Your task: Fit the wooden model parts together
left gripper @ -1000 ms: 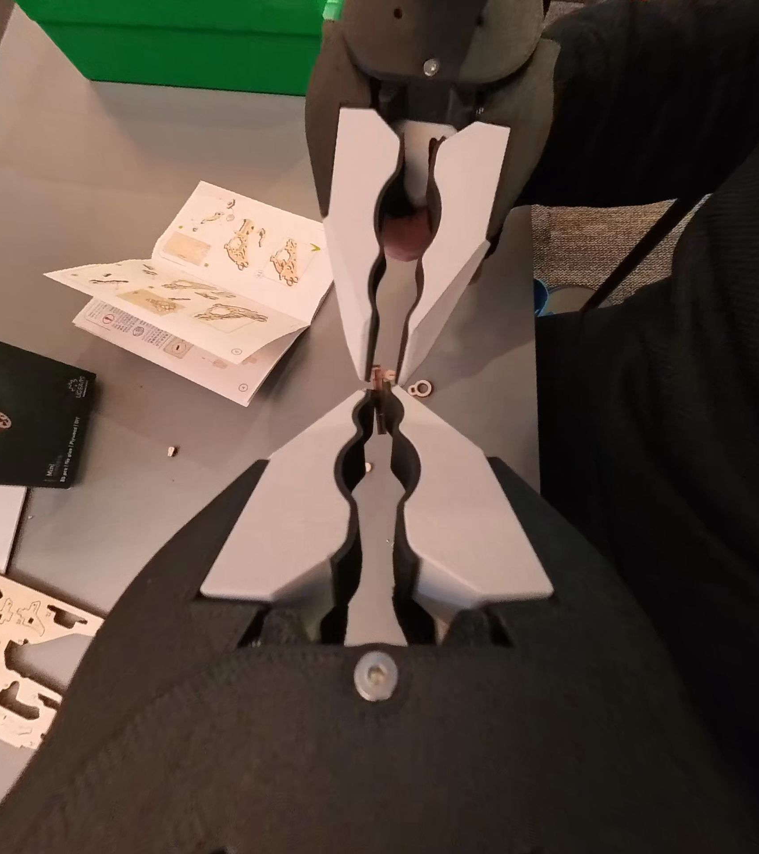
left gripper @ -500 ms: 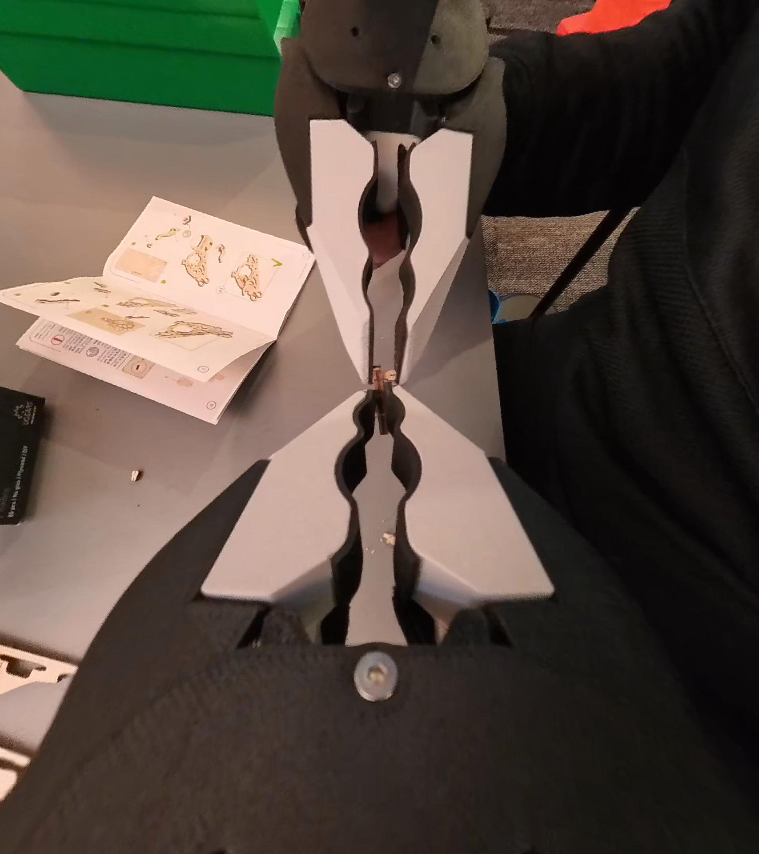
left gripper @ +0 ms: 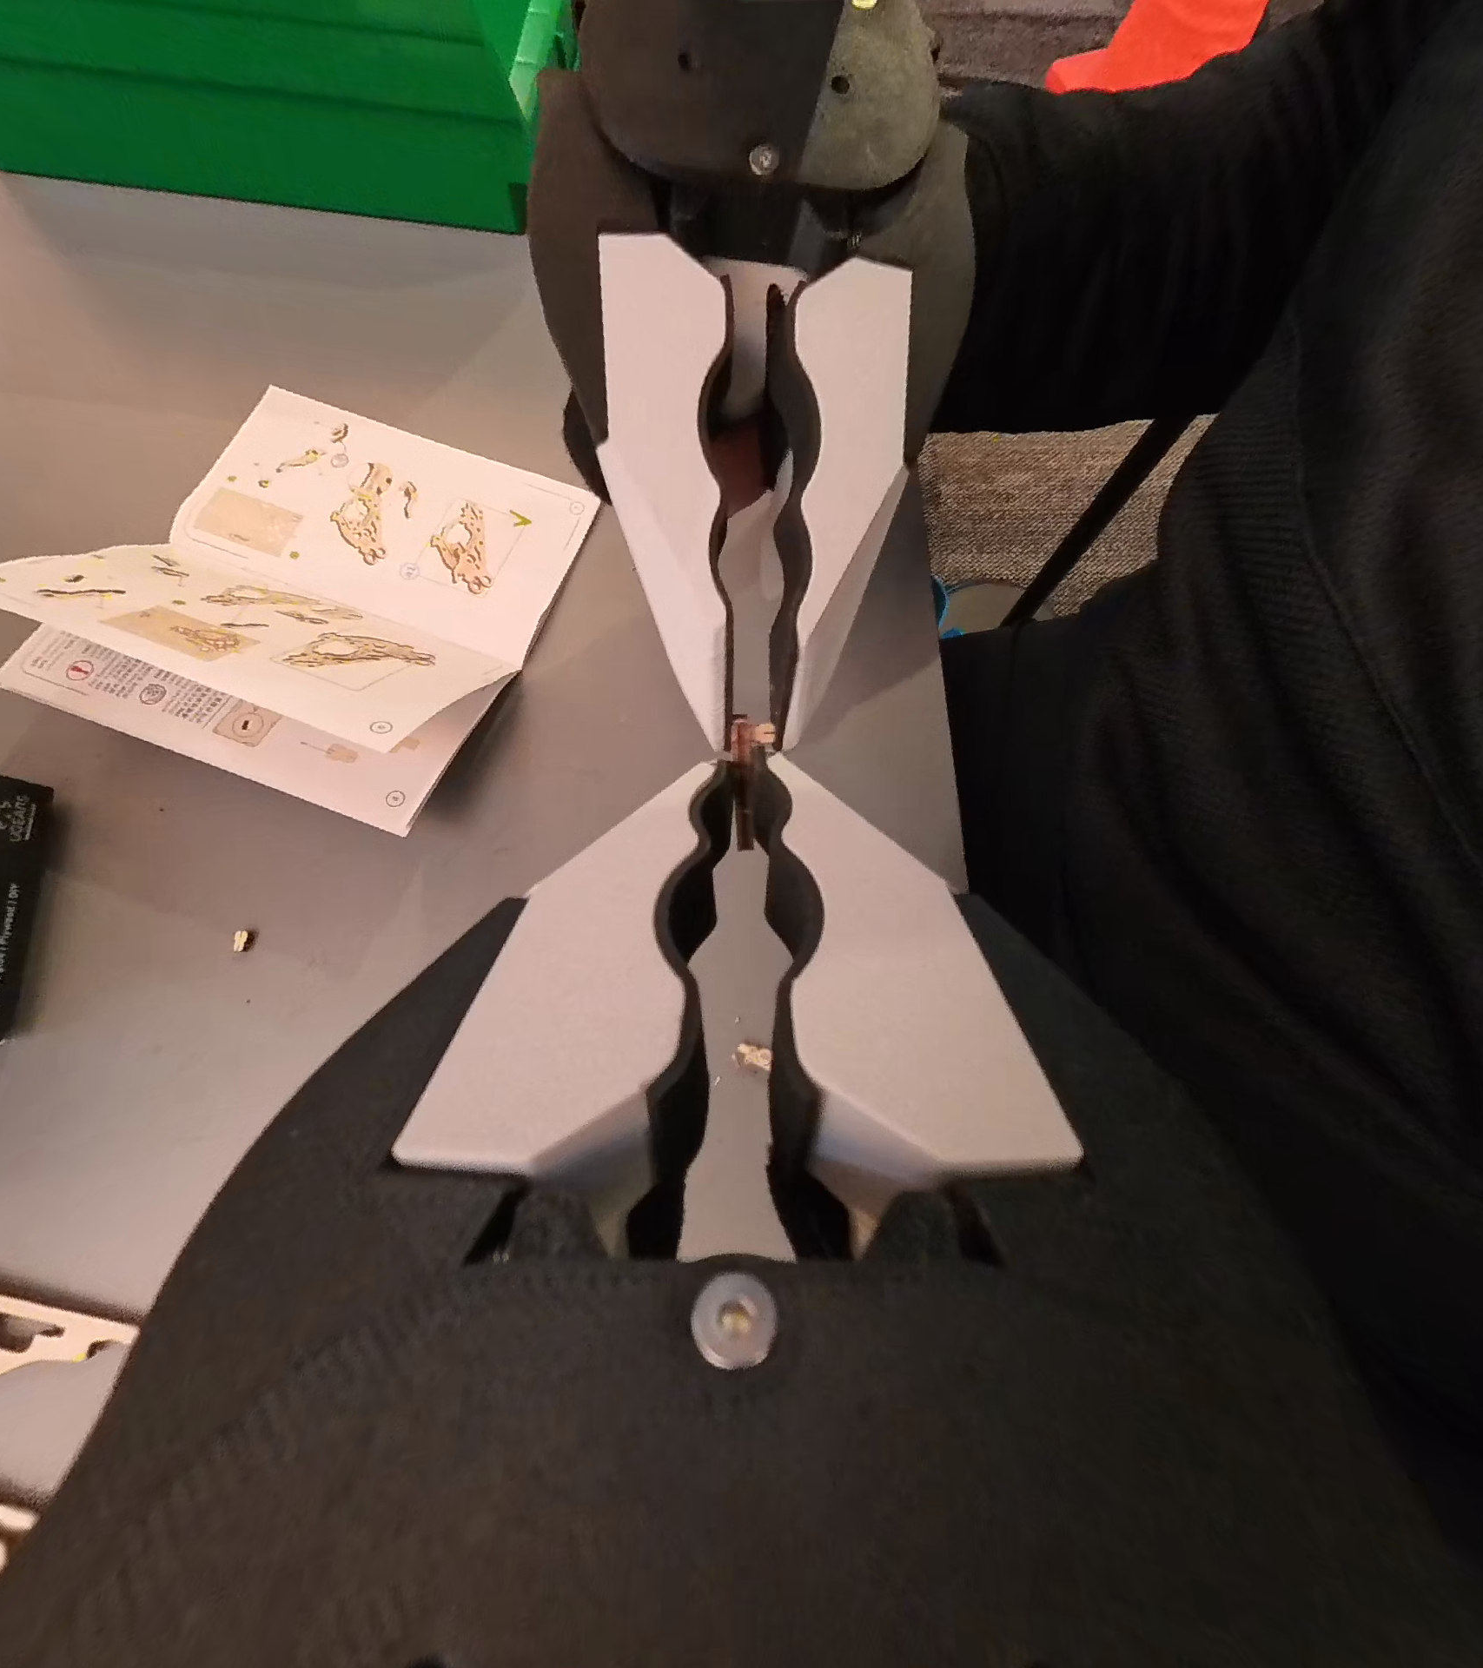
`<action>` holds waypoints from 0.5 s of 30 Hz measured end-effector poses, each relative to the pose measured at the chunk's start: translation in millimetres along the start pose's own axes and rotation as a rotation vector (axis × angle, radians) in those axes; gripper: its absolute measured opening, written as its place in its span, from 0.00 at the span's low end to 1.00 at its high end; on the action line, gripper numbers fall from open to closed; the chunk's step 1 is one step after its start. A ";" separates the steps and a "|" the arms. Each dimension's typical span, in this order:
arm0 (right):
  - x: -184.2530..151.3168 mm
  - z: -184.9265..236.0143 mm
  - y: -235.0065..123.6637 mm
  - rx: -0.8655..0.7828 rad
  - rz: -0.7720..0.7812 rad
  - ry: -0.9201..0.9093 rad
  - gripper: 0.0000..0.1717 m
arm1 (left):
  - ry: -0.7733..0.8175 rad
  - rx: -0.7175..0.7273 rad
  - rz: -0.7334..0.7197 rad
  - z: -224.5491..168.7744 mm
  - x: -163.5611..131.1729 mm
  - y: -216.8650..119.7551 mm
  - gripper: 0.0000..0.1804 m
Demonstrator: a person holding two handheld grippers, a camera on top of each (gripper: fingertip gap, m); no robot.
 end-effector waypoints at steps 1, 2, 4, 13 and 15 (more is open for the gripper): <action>-0.3 0.6 0.2 0.005 0.001 0.000 0.04 | 0.003 -0.005 0.003 -0.9 -0.1 0.5 0.01; -0.5 0.9 0.2 0.008 0.002 -0.002 0.04 | 0.003 -0.005 0.005 -0.9 -0.2 0.7 0.01; 0.1 0.3 0.3 -0.001 0.001 -0.005 0.04 | 0.003 -0.005 0.002 -0.2 -0.2 -0.1 0.01; -2.0 -0.4 2.7 0.002 0.029 0.000 0.03 | 0.004 -0.003 0.031 0.5 -2.7 2.4 0.01; -1.6 -0.6 2.6 0.003 0.017 0.006 0.04 | -0.003 -0.001 0.023 1.5 -2.4 1.2 0.01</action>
Point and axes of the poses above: each gripper's, where its closed fingertips meet, y out along the fingers, x out of its top, z = x × y across the jaws, the point moved 2 cm from there along -y, back along the fingers, and after that the axes turned 15 degrees about z, right-handed, at the moved point
